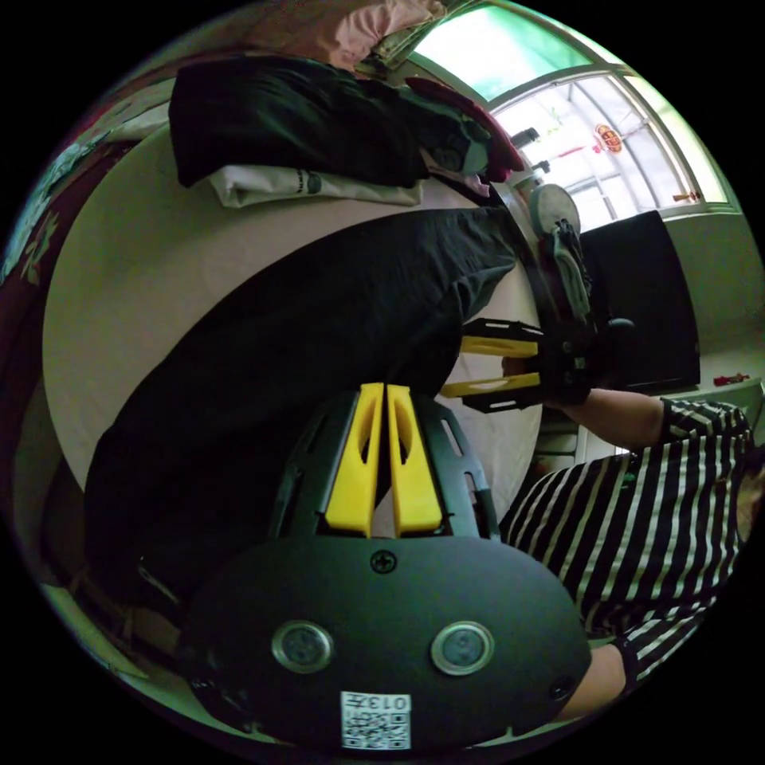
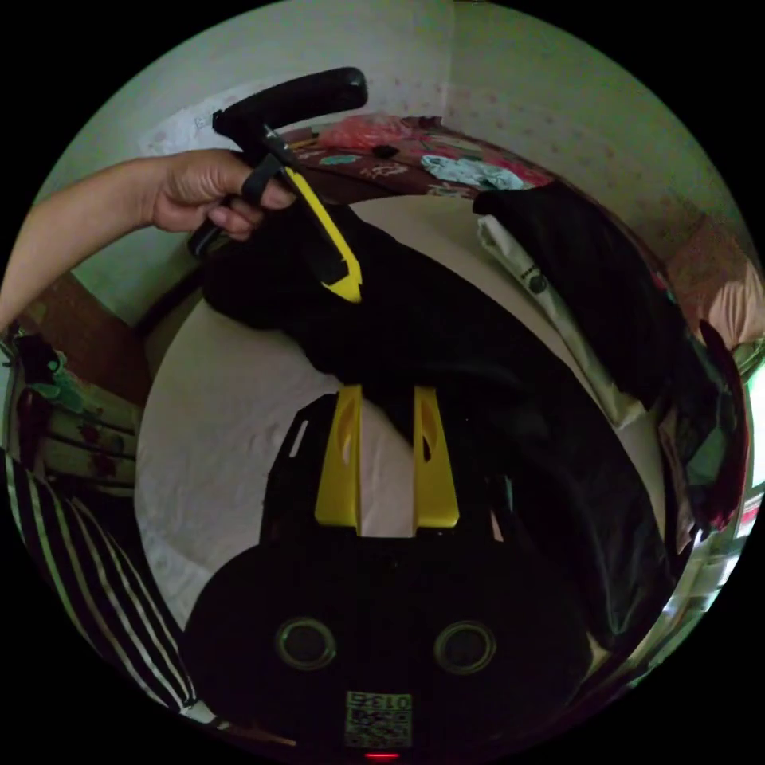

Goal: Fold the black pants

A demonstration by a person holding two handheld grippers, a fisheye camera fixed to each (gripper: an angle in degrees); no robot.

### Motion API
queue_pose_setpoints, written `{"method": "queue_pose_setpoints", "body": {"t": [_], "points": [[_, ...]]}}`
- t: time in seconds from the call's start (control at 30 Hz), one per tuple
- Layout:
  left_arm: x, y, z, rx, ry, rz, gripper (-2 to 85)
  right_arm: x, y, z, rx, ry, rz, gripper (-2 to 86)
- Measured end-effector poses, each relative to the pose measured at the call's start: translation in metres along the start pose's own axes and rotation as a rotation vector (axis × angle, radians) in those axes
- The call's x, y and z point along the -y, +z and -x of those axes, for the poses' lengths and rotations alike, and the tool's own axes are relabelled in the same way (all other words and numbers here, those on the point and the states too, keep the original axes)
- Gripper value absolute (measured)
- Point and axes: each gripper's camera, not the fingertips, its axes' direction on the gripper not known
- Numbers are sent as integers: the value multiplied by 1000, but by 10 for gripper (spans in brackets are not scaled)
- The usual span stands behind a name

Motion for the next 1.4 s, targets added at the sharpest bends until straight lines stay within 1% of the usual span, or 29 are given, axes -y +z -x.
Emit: {"method": "queue_pose_setpoints", "body": {"t": [0.07,0.13,0.2,0.27,0.43,0.47,0.57,0.63,0.67,0.77,0.83,0.9,1.03,1.07,1.17,1.23,1.37,1.4], "points": [[8,2,1,0,2,12,0,1,9,3,-33,-36,38,32],[15,3,2,6,0,11,0,-2,13,2,-28,-26,54,20],[19,3,1,3,6,5,0,-14,2,-2,67,8,0,14],[22,3,0,-4,19,-4,0,-30,-7,-1,118,1,-25,12],[29,7,-6,-51,71,0,4,-75,-30,0,277,9,-71,22],[30,8,-7,-63,75,4,6,-85,-31,-3,257,28,-76,32],[32,14,-12,-103,106,34,15,-106,-17,-16,136,105,29,67],[31,15,-16,-113,130,34,25,-116,-13,-23,209,147,31,76],[30,14,-17,-116,132,32,28,-118,-16,-21,258,146,-13,81],[26,11,-17,-120,114,-18,35,-109,-8,-3,288,77,-27,85],[21,12,-17,-90,83,-51,34,-103,9,-3,343,120,-13,87],[16,16,-19,-53,59,-49,32,-101,32,-13,405,223,-11,91],[6,27,-21,21,2,-90,25,-98,45,-24,381,305,-62,86],[5,30,-21,29,-7,-91,24,-97,47,-27,355,324,-65,61],[5,45,-22,47,-28,-69,21,-98,60,-34,346,354,19,29],[8,56,-26,100,-31,-36,16,-103,55,-40,395,340,-3,22],[13,73,-34,148,2,23,8,-123,22,-46,467,206,-22,14],[14,79,-37,156,17,48,5,-131,18,-49,468,203,-8,13]]}}
